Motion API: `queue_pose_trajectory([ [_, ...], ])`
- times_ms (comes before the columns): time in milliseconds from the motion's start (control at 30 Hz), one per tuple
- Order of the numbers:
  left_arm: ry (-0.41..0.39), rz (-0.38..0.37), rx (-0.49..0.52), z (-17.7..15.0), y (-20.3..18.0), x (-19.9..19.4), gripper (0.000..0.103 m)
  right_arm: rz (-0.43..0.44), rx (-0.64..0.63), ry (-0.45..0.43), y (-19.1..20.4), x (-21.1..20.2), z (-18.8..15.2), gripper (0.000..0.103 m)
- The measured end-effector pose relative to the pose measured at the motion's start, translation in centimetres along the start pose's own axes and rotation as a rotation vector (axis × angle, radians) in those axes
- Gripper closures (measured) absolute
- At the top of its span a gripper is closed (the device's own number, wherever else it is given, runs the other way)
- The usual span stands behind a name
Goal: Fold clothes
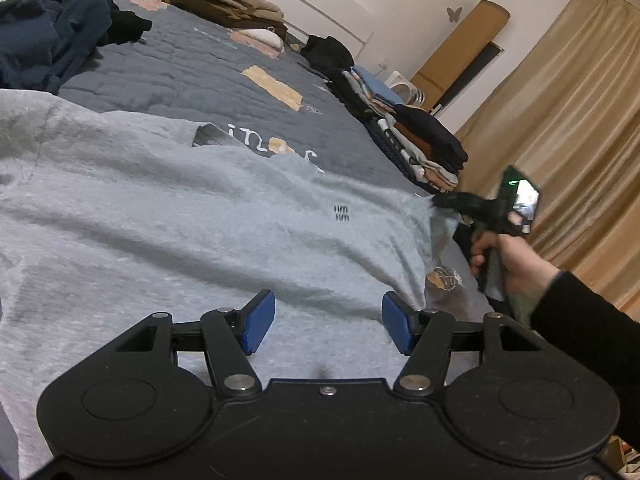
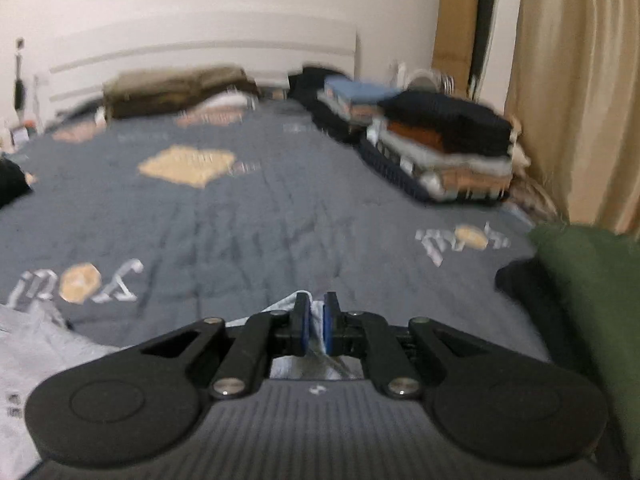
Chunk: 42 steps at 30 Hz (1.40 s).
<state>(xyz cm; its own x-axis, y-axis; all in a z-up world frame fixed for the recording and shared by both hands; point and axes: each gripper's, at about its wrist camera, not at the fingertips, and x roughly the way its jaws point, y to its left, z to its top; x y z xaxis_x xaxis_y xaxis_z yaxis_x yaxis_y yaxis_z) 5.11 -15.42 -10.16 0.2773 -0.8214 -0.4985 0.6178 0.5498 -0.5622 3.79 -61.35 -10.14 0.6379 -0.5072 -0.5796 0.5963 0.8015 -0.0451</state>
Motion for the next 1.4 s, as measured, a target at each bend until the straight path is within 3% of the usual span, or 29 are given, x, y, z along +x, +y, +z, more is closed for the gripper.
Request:
queue_pose_trajectory([
  [133, -0.003, 0.007, 0.006, 0.1, 0.1, -0.2, 0.044, -0.011, 0.1, 0.069, -0.8, 1.1, -0.6, 0.093],
  [233, -0.005, 0.009, 0.001, 0.3, 0.2, -0.3, 0.044, -0.018, 0.182, 0.079, -1.9, 0.0, -1.1, 0.077],
  [300, -0.007, 0.012, 0.008, 0.3, 0.0, -0.4, 0.044, -0.03, 0.213, 0.036, -2.9, -2.3, -1.5, 0.065],
  [400, -0.013, 0.011, 0.024, 0.2, -0.4, -0.9, 0.044, 0.003, 0.261, -0.007, -4.2, -7.0, -2.6, 0.06],
  [600, -0.037, 0.008, 0.07, -0.7, -2.2, -2.3, 0.04, 0.203, 0.317, 0.025, -3.8, -16.9, -7.5, 0.055],
  [800, -0.032, 0.017, 0.132, -3.0, -4.6, -4.3, 0.04, 0.306, 0.334, 0.085, -2.0, -23.6, -13.9, 0.053],
  [1133, -0.018, 0.121, 0.144, -8.1, -4.2, -9.3, 0.04, 0.292, 0.343, 0.245, -2.2, -27.5, -23.7, 0.052],
  [1400, 0.001, 0.288, 0.157, -12.1, -2.1, -14.6, 0.035, 0.333, 0.277, 0.347, -1.5, -29.3, -28.0, 0.052],
])
